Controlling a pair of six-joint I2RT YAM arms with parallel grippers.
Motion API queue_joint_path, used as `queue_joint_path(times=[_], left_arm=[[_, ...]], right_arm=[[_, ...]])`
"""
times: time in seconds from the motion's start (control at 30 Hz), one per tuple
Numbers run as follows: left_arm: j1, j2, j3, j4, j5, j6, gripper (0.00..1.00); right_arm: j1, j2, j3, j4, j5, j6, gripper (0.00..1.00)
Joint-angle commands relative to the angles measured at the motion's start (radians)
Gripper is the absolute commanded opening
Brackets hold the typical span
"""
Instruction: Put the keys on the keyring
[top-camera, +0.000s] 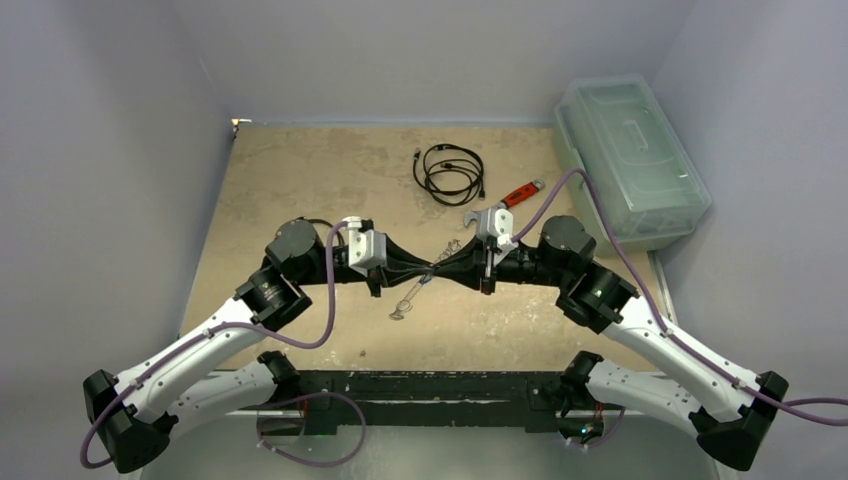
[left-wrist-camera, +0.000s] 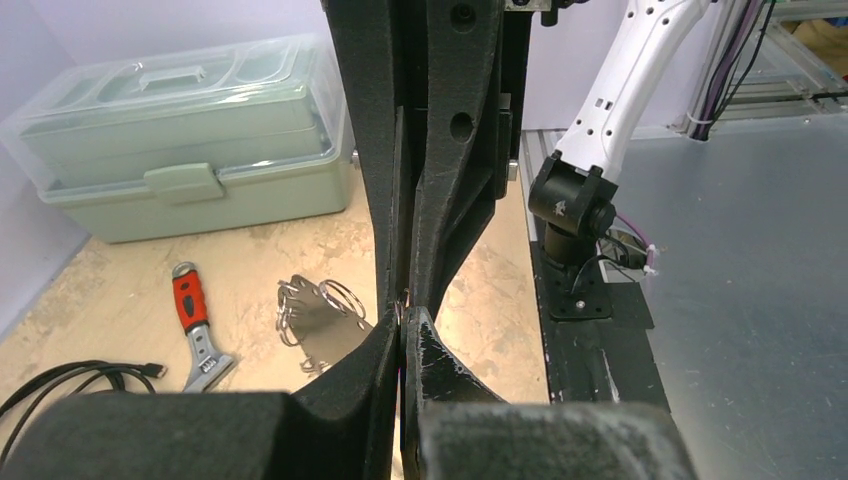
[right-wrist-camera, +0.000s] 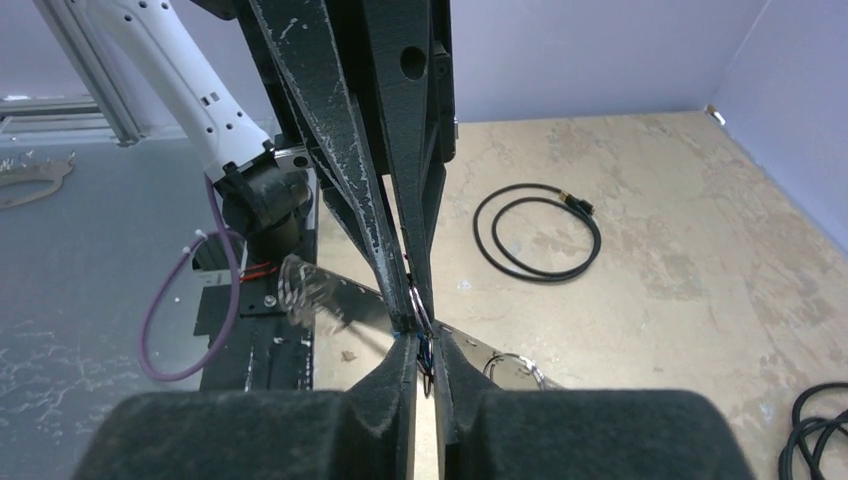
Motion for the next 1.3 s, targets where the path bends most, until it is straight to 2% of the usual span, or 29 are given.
queue_joint_path(times=[0.0,0.03,0.4,0.6,0.77,0.97,1.27], left_arm=[[-0.005,-0.02,0.001,0.088,0.032,-0.047,0.0],[-0.005,-0.02,0.0,0.088,0.033,-0.048,0.0],[-0.004,-0.015,0.015,0.035,0.036,-0.012,0.0],[-0.004,0.01,0.081,-0.121,0.024,0.114,0.25],[-0.005,0.008,0.109,-0.25,-0.061,0.199,0.37],[-0.005,0.018,0.147,-0.314,-0.116,0.24,0.39],[-0.006,0.096,0.255,-0.415,-0.058,0.313,0.37]], right_arm=[[0.001,-0.001,0.036,0.063,-0.023,0.003,0.04],[0.001,-0.001,0.037,0.062,-0.023,0.003,0.0],[0.001,-0.015,0.044,0.008,-0.009,-0.011,0.0],[0.001,-0.005,0.084,-0.099,0.036,-0.05,0.0],[0.0,0.015,0.117,-0.196,0.08,-0.083,0.0],[0.001,0.012,0.126,-0.229,0.09,-0.098,0.0],[0.001,0.03,0.13,-0.258,0.053,-0.113,0.0]])
